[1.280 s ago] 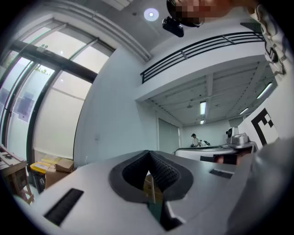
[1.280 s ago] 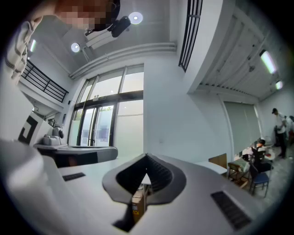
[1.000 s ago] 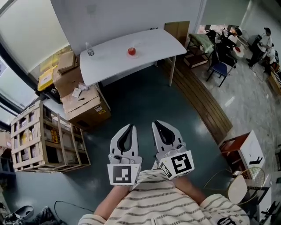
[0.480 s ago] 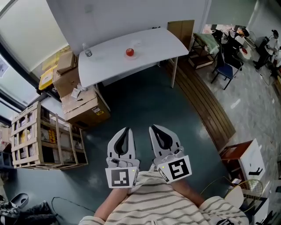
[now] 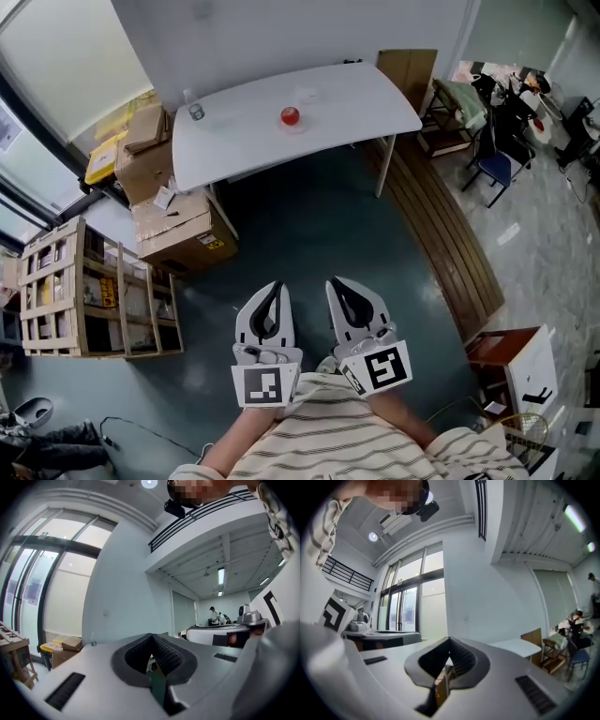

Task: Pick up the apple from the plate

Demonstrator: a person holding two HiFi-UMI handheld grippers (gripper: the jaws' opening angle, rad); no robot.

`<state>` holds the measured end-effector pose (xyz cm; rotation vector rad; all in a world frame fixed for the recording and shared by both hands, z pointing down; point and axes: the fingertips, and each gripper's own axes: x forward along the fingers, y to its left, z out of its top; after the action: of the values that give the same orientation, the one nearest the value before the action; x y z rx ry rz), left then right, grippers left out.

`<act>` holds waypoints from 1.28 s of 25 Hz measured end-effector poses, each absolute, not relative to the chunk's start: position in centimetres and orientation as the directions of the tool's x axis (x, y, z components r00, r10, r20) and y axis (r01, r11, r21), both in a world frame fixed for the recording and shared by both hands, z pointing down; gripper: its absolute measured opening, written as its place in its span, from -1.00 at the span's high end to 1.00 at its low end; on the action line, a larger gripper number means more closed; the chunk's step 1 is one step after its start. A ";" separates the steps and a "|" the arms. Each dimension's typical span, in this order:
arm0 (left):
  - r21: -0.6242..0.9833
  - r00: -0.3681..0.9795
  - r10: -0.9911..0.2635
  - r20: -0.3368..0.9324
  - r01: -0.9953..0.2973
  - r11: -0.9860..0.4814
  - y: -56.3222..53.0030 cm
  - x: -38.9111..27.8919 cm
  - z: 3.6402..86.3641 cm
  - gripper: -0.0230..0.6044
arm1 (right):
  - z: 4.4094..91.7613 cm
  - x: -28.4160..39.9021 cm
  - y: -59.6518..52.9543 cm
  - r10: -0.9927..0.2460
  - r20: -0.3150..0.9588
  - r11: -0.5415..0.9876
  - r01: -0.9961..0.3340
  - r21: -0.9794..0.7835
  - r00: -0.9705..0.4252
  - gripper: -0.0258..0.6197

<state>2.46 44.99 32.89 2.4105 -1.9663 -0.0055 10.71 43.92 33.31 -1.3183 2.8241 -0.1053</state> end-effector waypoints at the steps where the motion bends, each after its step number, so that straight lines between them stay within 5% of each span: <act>1: 0.029 0.204 -0.979 0.012 -0.979 -0.203 43.9 2.2 33.0 0.91 | 33.4 10.5 42.8 -0.769 0.010 0.637 -0.768 -0.066 -0.639 0.88; 22: 0.047 0.359 -0.933 -0.012 -0.932 -0.360 14.7 -8.7 32.7 0.91 | 31.4 -1.3 15.0 -0.846 0.003 0.533 -0.846 -0.006 -0.533 0.88; 32: 0.086 0.373 -0.928 -0.007 -0.924 -0.372 6.3 -9.6 34.1 0.91 | 32.3 -1.4 6.8 -0.870 0.012 0.492 -0.870 -0.010 -0.492 0.88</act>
<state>-9.60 6.32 34.07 2.5457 -1.7206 -0.0831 -1.43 6.85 32.34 -1.5852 2.7178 -0.0233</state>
